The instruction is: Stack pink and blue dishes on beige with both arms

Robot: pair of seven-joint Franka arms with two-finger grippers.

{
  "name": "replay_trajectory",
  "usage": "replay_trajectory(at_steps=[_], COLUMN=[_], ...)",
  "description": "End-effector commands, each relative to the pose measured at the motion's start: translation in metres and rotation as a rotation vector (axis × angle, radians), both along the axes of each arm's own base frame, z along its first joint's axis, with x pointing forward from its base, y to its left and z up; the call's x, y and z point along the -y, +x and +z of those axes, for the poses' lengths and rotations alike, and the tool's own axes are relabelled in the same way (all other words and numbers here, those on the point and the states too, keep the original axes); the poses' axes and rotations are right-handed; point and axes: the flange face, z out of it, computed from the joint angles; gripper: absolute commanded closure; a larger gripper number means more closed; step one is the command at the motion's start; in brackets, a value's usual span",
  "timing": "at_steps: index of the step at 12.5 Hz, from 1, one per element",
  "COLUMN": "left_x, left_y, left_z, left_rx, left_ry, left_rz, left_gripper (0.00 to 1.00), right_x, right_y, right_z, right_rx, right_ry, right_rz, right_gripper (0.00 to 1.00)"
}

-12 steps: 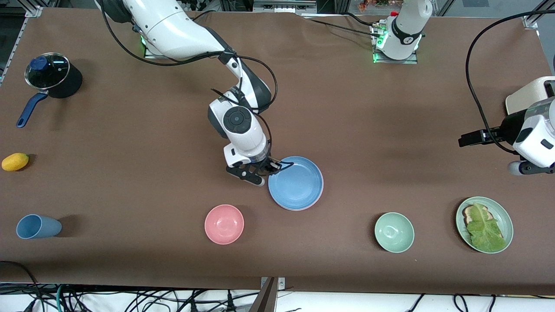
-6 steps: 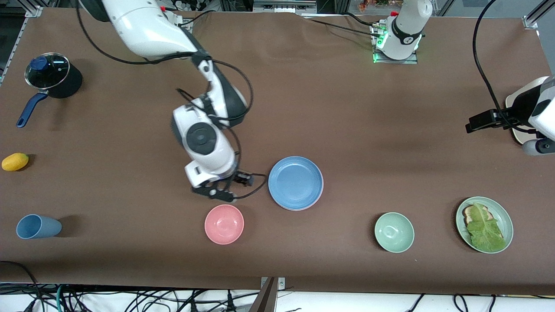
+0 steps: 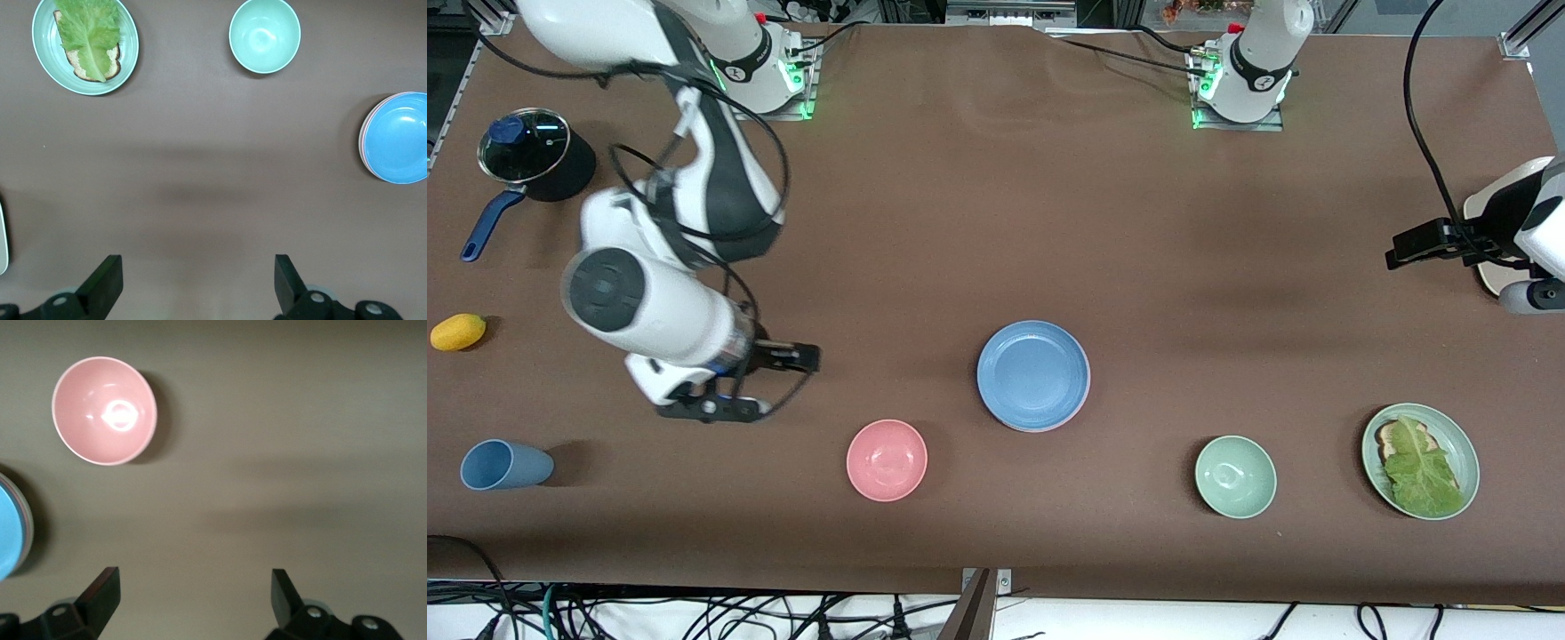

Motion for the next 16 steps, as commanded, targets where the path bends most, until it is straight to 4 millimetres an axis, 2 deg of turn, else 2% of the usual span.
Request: replay_trajectory(at_steps=[1,4,6,10,13,16], left_x=[-0.001,0.006,0.005,0.018,0.020,0.014], left_y=[-0.002,-0.008,-0.008,-0.025,-0.033,-0.029], left_z=[0.008,0.013,0.013,0.017,0.016,0.012], left_rx=[0.002,0.005,0.010,0.039,0.044,0.031], left_ry=[0.003,0.006,-0.005,0.014,0.024,0.023], left_rz=[-0.023,-0.040,-0.109,-0.152,-0.159,-0.150], left_gripper=[0.00,0.00,0.00,0.00,0.00,0.00], right_x=[0.049,0.093,0.109,0.111,0.116,0.116], right_y=[-0.058,-0.087,-0.097,-0.096,-0.093,-0.093], right_z=[0.050,0.099,0.116,0.134,0.131,0.132], right_rx=[-0.048,-0.080,-0.091,-0.078,-0.082,-0.077], right_ry=[0.004,0.002,0.010,0.004,-0.002,-0.007], right_rz=[0.030,0.013,0.072,0.071,0.068,0.066], right_gripper=[0.00,0.00,0.00,0.00,0.00,0.00])
